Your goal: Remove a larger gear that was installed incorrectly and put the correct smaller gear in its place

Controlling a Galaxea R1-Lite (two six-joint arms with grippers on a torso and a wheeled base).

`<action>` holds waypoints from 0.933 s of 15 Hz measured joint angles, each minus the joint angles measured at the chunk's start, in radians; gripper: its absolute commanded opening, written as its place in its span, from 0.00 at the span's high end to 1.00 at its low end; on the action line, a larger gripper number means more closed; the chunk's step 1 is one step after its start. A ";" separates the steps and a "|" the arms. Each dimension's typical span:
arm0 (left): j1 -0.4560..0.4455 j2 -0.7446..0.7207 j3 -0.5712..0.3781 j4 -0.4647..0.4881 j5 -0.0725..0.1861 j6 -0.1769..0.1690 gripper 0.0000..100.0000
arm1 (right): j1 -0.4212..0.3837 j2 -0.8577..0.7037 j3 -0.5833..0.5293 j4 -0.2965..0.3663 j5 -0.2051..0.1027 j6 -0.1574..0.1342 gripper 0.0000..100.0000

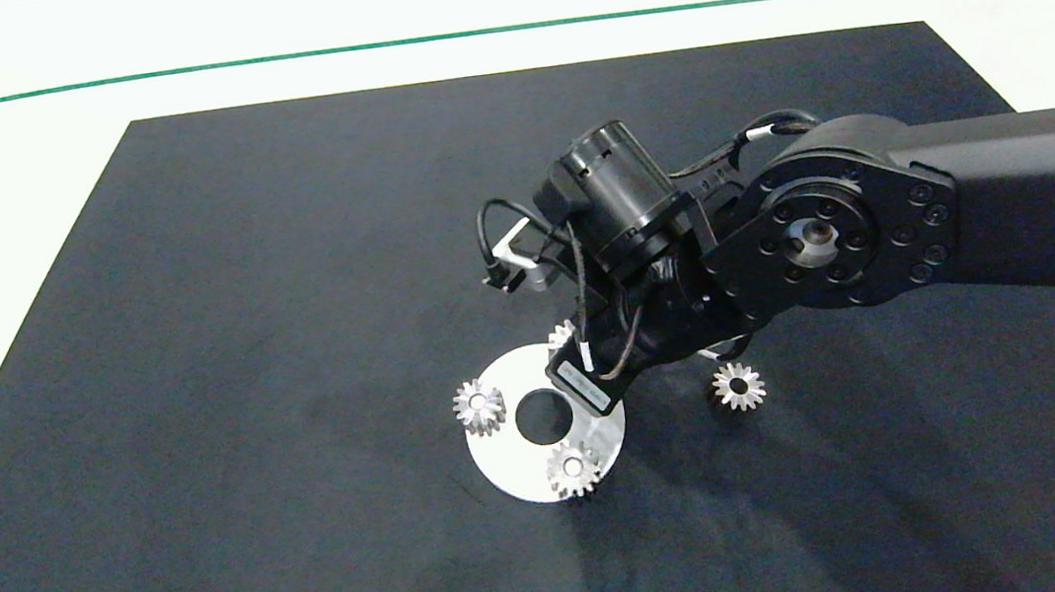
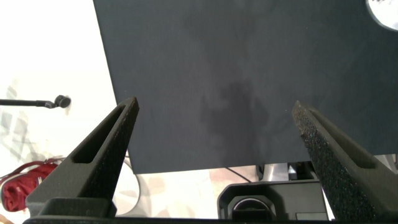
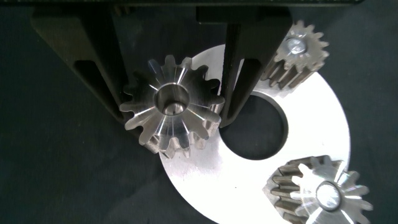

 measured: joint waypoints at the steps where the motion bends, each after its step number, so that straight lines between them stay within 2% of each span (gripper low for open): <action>1: 0.000 0.000 0.000 0.000 0.000 0.000 0.00 | 0.005 -0.004 -0.001 -0.001 0.000 0.000 0.75; 5: 0.000 0.000 0.000 0.000 0.000 0.000 0.00 | 0.010 -0.043 -0.009 -0.001 0.000 0.000 0.75; 7: 0.000 0.000 0.005 0.000 0.001 0.001 0.00 | -0.018 -0.061 -0.026 0.000 -0.027 0.004 0.75; 8: 0.000 0.000 0.006 0.000 0.000 0.001 0.00 | -0.039 -0.066 -0.030 0.000 -0.031 0.015 0.75; 12: 0.000 0.000 0.006 0.000 0.000 0.001 0.00 | -0.128 -0.067 -0.036 0.000 -0.026 0.045 0.75; 14: 0.000 -0.001 0.006 0.000 0.000 0.001 0.00 | -0.159 -0.053 -0.031 0.001 -0.006 0.066 0.75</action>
